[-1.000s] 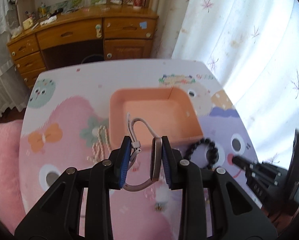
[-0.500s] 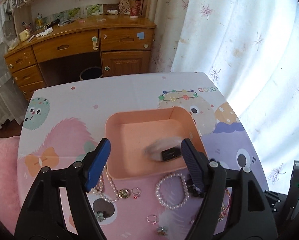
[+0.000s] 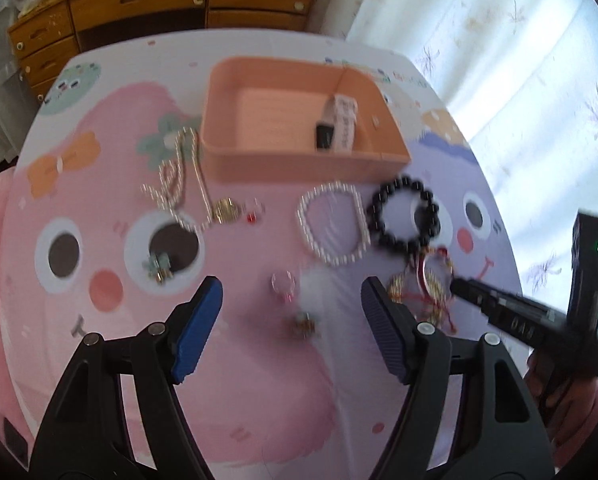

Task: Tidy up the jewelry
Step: 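Grasp the small flower brooch with the left tool while the right tool lifts the red bracelet, then carry both items over the pink tray and open both tools to drop them, then grasp the pink ring with the left tool while the right tool grasps the gold leaf hair clip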

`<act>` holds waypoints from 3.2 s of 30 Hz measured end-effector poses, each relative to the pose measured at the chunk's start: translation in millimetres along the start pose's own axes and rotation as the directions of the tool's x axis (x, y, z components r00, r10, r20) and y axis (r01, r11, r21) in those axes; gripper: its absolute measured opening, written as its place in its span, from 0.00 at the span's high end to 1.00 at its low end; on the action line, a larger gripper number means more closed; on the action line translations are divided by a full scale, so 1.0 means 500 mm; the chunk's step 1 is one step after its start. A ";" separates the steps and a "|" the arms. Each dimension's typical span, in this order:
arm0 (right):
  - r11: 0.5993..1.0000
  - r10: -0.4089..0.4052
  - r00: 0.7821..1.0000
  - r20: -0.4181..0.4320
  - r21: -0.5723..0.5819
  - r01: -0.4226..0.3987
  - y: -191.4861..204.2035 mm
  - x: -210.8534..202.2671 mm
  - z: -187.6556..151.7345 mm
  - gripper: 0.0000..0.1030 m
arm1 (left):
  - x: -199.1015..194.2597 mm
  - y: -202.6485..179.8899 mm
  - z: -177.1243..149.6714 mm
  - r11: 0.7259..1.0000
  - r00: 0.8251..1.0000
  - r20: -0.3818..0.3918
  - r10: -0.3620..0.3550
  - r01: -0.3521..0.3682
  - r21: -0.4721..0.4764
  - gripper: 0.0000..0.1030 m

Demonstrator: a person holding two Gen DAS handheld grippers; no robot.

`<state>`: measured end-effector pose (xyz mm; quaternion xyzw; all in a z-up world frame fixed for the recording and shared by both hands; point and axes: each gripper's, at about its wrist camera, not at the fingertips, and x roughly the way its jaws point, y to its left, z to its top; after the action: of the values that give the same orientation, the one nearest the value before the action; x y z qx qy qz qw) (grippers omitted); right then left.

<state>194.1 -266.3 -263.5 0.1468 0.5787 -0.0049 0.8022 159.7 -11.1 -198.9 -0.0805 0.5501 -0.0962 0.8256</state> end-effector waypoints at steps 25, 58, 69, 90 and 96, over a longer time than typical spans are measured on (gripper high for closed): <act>0.996 -0.051 0.999 0.018 -0.078 0.053 0.019 0.021 0.002 0.95 | 0.081 -0.047 -0.073 0.995 0.996 -0.024 0.090 -0.089 0.039 0.83; 0.964 0.230 0.942 0.245 -0.189 -0.186 0.222 -0.131 0.198 0.95 | -0.086 -0.021 0.206 0.996 0.997 0.074 -0.004 -0.003 0.085 0.83; 0.961 0.223 0.936 0.271 -0.221 -0.164 0.295 -0.071 0.259 0.95 | -0.032 0.039 0.302 0.998 0.994 0.106 0.041 -0.045 0.038 0.83; 0.983 0.180 0.967 0.182 -0.071 -0.170 0.180 -0.029 0.245 0.88 | -0.018 0.081 0.247 0.990 0.989 0.057 0.138 -0.137 -0.011 0.41; 0.991 0.133 0.984 0.119 0.002 -0.134 0.106 -0.032 0.159 0.76 | 0.007 0.084 0.170 0.993 0.993 -0.016 0.117 -0.117 -0.030 0.40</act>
<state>272.0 -237.3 -213.6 0.1887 0.5188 0.0372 0.8330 242.7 30.8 -179.7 -0.0600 0.5613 -0.0397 0.8245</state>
